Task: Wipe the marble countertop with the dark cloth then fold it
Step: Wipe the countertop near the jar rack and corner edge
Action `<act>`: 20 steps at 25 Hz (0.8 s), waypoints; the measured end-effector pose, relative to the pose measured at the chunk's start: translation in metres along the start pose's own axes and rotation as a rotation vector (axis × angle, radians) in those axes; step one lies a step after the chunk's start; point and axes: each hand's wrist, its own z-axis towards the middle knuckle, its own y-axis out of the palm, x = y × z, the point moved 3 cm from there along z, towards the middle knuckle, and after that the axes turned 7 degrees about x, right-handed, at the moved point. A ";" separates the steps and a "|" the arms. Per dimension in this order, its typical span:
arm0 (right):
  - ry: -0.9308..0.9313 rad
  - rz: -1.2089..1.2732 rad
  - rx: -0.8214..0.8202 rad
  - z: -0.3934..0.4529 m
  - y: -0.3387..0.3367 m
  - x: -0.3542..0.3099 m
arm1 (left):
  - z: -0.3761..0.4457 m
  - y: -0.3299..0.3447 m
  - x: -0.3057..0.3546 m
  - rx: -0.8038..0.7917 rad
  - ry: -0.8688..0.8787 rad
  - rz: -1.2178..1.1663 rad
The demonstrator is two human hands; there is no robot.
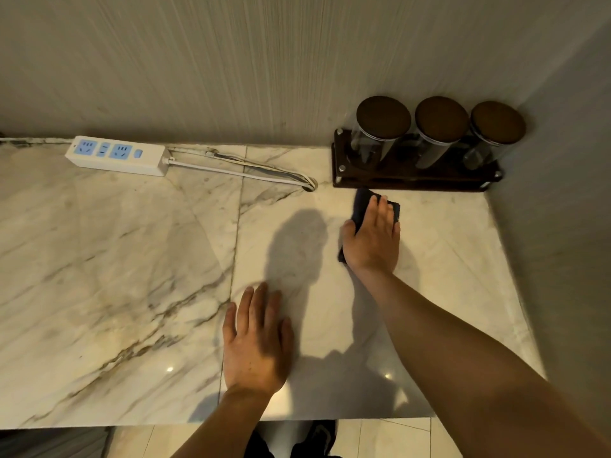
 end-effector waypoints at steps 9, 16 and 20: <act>0.208 -0.001 0.079 -0.045 -0.005 0.014 | 0.000 0.001 0.000 0.036 -0.008 -0.010; 0.214 0.020 0.099 -0.102 -0.013 0.036 | 0.001 -0.001 0.002 -0.031 -0.035 0.020; 0.177 -0.017 0.094 -0.134 -0.017 0.046 | 0.001 -0.001 0.002 -0.056 -0.052 0.009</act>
